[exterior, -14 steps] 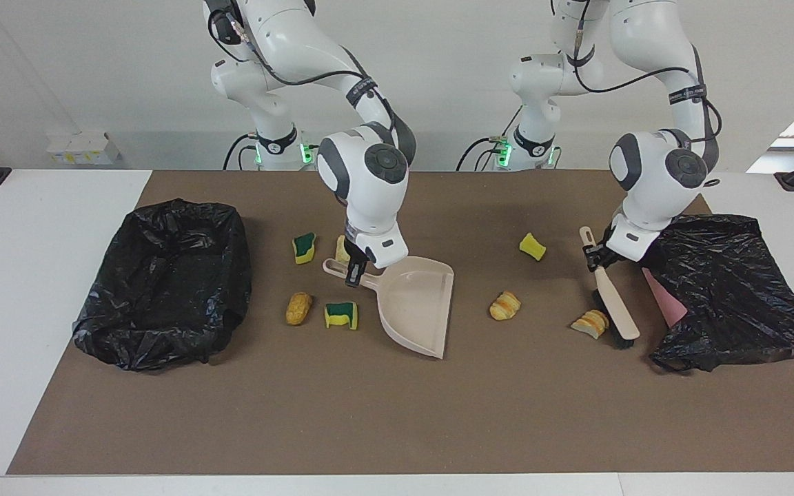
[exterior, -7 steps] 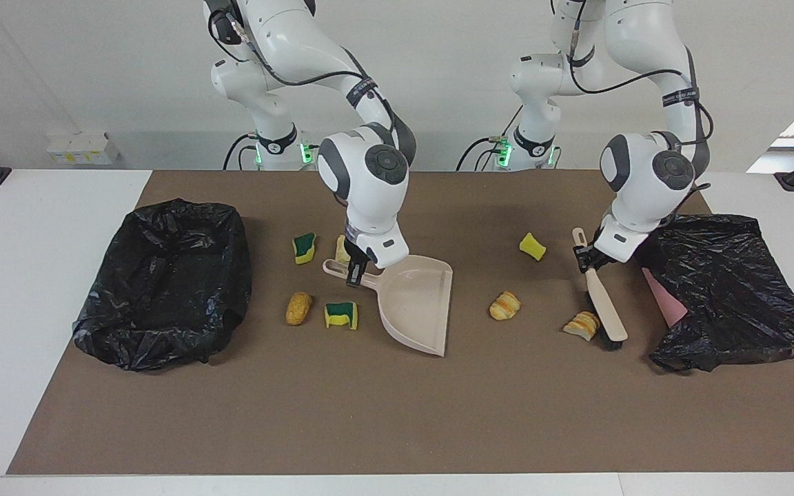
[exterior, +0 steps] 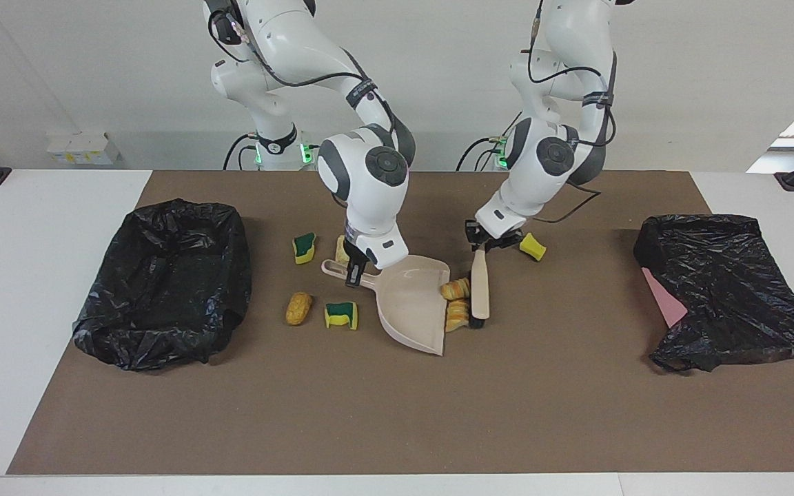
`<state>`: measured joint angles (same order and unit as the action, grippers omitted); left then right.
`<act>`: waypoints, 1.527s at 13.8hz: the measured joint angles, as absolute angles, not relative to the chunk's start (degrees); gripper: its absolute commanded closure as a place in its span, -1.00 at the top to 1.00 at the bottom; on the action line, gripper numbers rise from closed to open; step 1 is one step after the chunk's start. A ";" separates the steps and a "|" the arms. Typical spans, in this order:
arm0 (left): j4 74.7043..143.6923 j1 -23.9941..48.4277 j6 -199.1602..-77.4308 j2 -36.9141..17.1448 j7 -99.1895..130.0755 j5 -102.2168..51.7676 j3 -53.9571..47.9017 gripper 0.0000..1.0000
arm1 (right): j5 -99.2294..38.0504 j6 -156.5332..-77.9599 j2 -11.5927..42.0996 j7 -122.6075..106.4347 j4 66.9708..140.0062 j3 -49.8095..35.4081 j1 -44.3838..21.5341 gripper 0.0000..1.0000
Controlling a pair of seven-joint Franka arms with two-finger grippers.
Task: Sweep and dump trash in bin
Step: 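Sweep the tan scraps into the dustpan with the left gripper's brush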
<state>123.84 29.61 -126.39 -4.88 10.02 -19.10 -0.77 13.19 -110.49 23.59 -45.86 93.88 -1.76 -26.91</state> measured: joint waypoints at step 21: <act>141.90 13.48 -103.86 20.24 28.58 -7.84 0.52 -1.00 | 13.24 -115.33 23.59 -52.32 95.67 -1.73 -26.79 -1.00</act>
<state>141.90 13.48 -103.86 20.24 28.58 -7.84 0.52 13.24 -115.33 23.59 -52.32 95.67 -1.73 -26.79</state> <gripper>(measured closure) 0.749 0.687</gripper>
